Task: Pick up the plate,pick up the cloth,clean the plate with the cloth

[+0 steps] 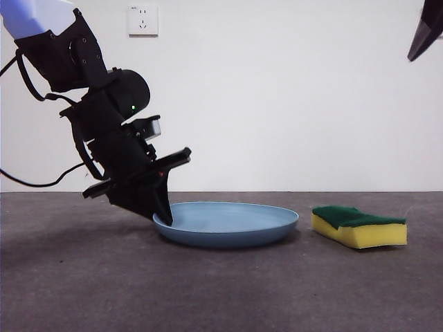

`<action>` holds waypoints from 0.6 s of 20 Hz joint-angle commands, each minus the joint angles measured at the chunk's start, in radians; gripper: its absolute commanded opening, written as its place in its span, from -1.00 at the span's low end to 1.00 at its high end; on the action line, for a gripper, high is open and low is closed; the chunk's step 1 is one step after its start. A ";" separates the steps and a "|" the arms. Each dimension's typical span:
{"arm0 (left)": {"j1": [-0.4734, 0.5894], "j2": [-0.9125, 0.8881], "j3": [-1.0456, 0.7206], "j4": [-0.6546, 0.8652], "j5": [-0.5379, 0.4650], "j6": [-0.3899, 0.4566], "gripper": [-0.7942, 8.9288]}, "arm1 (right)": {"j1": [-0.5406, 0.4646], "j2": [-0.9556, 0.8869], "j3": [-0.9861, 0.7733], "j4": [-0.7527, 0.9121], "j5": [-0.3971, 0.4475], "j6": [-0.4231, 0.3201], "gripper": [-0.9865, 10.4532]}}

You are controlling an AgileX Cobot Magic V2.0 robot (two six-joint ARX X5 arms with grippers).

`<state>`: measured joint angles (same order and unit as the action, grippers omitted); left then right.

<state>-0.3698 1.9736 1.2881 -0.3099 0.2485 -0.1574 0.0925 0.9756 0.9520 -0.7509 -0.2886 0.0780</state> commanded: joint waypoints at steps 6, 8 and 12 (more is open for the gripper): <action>-0.002 -0.305 -0.011 -0.188 -0.163 0.154 -0.85 | 0.092 0.211 0.054 0.074 0.047 -0.088 -0.23; -0.002 -0.421 -0.011 -0.243 -0.228 0.180 -0.85 | 0.131 0.316 0.104 0.075 0.118 -0.129 -0.23; -0.002 -0.636 -0.011 -0.351 -0.283 0.193 -0.85 | 0.173 0.535 0.190 0.098 0.192 -0.166 -0.24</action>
<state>-0.3721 1.3418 1.2846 -0.6598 -0.0364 0.0235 0.2638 1.4940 1.1427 -0.6491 -0.1036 -0.0700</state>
